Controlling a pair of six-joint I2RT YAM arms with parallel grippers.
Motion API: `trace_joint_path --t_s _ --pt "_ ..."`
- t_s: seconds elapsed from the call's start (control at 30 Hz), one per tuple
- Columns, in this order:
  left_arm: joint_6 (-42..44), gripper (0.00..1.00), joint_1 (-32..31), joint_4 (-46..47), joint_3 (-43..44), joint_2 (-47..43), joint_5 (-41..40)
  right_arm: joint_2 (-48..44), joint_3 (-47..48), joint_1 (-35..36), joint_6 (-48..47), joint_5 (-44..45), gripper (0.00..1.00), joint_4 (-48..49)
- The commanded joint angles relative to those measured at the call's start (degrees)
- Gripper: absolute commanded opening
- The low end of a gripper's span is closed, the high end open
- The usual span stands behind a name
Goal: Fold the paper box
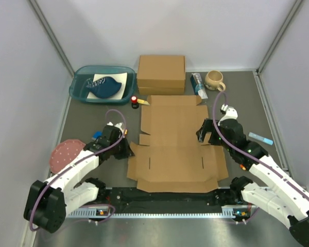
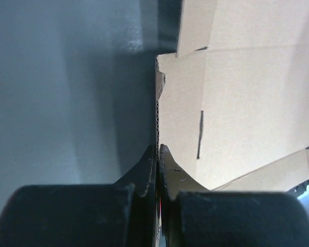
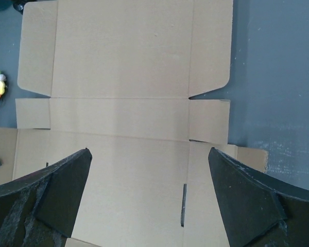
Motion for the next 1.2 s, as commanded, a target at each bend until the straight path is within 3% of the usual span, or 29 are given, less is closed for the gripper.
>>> trace_joint_path --t_s 0.0,0.27,0.6,0.77,0.93,1.17 --pt "5.7 0.00 -0.2 2.0 6.2 -2.9 4.0 -1.0 3.8 -0.3 0.3 -1.4 0.98 -0.5" --pt "13.4 0.00 -3.8 1.8 28.3 -2.9 5.0 -4.4 12.0 -0.3 -0.4 -1.3 0.97 -3.3" --pt "22.4 0.00 -6.6 1.3 40.9 -4.5 9.2 -11.8 21.5 -0.3 -2.0 -0.8 0.96 -8.6" --pt "25.9 0.00 -6.7 1.3 46.6 -3.1 15.9 -14.6 22.5 -0.3 -2.5 0.2 0.96 -10.4" --pt "28.1 0.00 -6.7 -0.4 54.1 4.1 21.1 -15.6 22.4 -0.3 -2.3 -0.1 0.96 -11.5" --pt "32.7 0.00 -6.7 -15.1 77.2 21.8 32.6 -16.0 23.6 -0.3 -2.3 -0.9 0.96 -13.3"
